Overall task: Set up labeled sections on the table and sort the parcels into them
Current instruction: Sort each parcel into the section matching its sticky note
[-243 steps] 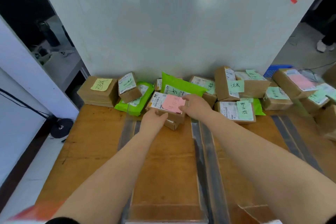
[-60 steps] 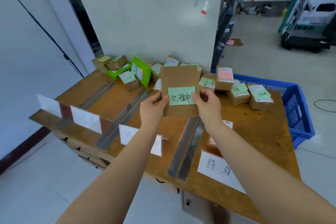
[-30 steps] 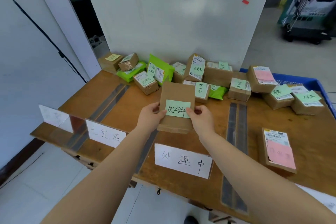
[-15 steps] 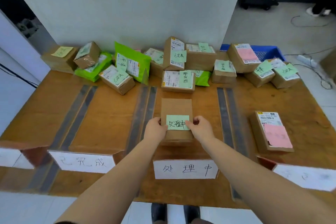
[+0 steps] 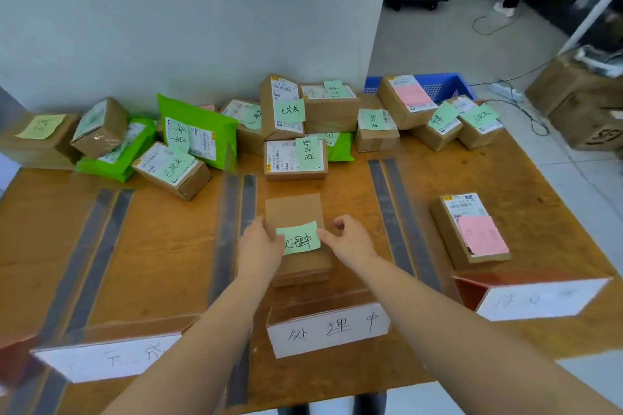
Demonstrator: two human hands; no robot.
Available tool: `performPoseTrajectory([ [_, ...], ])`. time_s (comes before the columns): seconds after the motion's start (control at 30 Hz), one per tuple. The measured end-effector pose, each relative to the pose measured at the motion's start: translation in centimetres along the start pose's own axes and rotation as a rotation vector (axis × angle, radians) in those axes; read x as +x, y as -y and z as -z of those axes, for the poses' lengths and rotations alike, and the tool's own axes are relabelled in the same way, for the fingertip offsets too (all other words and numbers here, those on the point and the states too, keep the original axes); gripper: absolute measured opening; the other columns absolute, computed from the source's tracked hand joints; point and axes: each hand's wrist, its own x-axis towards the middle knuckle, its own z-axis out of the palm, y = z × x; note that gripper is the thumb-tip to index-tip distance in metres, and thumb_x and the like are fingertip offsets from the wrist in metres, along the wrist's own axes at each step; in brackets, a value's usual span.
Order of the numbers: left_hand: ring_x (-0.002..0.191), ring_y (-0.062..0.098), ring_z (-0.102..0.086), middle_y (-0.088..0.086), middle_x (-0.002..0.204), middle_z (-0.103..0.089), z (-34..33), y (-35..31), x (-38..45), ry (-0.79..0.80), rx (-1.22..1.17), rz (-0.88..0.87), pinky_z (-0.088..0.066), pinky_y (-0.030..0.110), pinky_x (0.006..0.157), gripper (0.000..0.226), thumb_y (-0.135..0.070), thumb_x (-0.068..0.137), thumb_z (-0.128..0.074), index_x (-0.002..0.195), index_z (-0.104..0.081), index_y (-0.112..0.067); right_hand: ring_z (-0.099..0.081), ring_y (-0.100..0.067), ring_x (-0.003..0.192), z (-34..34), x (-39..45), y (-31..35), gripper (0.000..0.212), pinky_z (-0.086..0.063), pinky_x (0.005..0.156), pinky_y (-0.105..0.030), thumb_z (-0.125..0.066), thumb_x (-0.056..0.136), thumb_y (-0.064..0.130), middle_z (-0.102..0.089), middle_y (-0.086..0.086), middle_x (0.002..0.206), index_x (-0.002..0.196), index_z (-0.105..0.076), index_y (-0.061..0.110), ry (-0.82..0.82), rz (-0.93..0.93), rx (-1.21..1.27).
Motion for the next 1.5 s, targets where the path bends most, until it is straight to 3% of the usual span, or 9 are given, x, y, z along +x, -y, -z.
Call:
performPoseTrajectory([
  [0.13,0.128,0.028,-0.042,0.009,0.14,-0.044,-0.2,-4.5,-0.5,-0.035,0.127,-0.181,-0.044,0.044,0.099,0.054,-0.022,0.09,-0.054,0.139,-0.035,-0.015,-0.049,-0.018,0.115,4.2,-0.9,0.4,0.048,-0.038,0.089,-0.025,-0.059,0.087,0.04,-0.047,-0.002,0.131,0.126,-0.048,0.014,-0.077,0.114,-0.049],
  [0.3,0.124,0.025,-0.045,0.006,0.135,-0.049,-3.8,-12.7,-3.4,-0.091,0.274,-0.436,-0.04,0.04,0.101,0.047,-0.027,0.089,-0.054,0.134,-0.044,-0.017,-0.05,-0.02,0.115,13.1,-2.1,-1.2,0.042,-0.045,0.091,-0.035,-0.058,0.088,0.038,-0.047,-0.001,0.127,0.124,-0.049,0.017,-0.172,0.34,-0.313],
  [0.4,0.124,0.027,-0.045,0.009,0.135,-0.049,-7.4,-17.3,-5.5,-0.101,0.324,-0.515,-0.038,0.039,0.102,0.047,-0.027,0.089,-0.054,0.134,-0.045,-0.013,-0.052,-0.021,0.113,19.3,-2.6,-3.7,0.042,-0.047,0.088,-0.036,-0.058,0.088,0.037,-0.048,-0.002,0.126,0.123,-0.049,0.016,-0.226,0.35,-0.358],
  [0.6,0.121,0.026,-0.048,0.008,0.132,-0.053,-14.0,-23.3,-8.1,-0.079,0.26,-0.463,-0.043,0.04,0.1,0.048,-0.028,0.088,-0.055,0.133,-0.045,-0.015,-0.053,-0.018,0.114,27.7,-1.8,-8.2,0.045,-0.047,0.089,-0.032,-0.06,0.087,0.038,-0.049,0.0,0.131,0.125,-0.048,0.019,-0.239,0.34,-0.284],
  [0.83,0.118,0.022,-0.052,0.006,0.131,-0.053,-16.5,-26.9,-5.5,-0.073,0.179,-0.369,-0.043,0.032,0.092,0.048,-0.027,0.087,-0.057,0.133,-0.045,-0.016,-0.054,-0.018,0.114,30.6,3.2,-8.3,0.046,-0.042,0.084,-0.025,-0.063,0.085,0.036,-0.054,-0.003,0.129,0.125,-0.05,0.018,-0.176,0.293,-0.138],
  [0.97,0.11,0.019,-0.054,0.005,0.126,-0.057,-16.7,-29.4,-1.1,-0.05,0.076,-0.31,-0.04,0.024,0.078,0.04,-0.025,0.089,-0.055,0.127,-0.048,-0.016,-0.053,-0.016,0.108,31.2,8.5,-7.0,0.046,-0.041,0.081,-0.024,-0.062,0.085,0.036,-0.057,-0.004,0.124,0.124,-0.05,0.015,-0.145,0.231,-0.026],
  [1.23,0.106,0.021,-0.056,0.007,0.123,-0.058,-18.1,-34.4,11.3,0.009,-0.025,-0.226,-0.04,0.025,0.075,0.03,-0.032,0.093,-0.05,0.119,-0.051,-0.017,-0.052,-0.02,0.114,30.7,21.6,-3.9,0.048,-0.041,0.08,-0.027,-0.061,0.086,0.036,-0.054,-0.004,0.13,0.127,-0.045,0.017,-0.169,0.161,0.049],
  [1.37,0.103,0.021,-0.058,0.008,0.12,-0.06,-19.2,-34.9,16.5,0.089,0.092,-0.227,-0.045,0.027,0.075,0.028,-0.026,0.095,-0.047,0.121,-0.052,-0.018,-0.048,-0.023,0.124,29.3,26.5,-3.4,0.051,-0.041,0.082,-0.026,-0.056,0.091,0.029,-0.046,-0.006,0.14,0.136,-0.036,0.016,-0.178,0.14,0.004],
  [1.5,0.102,0.023,-0.059,0.011,0.118,-0.061,-19.6,-34.1,19.6,0.091,0.113,-0.138,-0.049,0.03,0.078,0.027,-0.021,0.094,-0.048,0.118,-0.056,-0.012,-0.051,-0.026,0.122,28.1,29.3,-3.1,0.038,-0.048,0.085,-0.03,-0.051,0.094,0.023,-0.048,-0.009,0.138,0.129,-0.04,0.013,-0.127,0.12,-0.049],
])
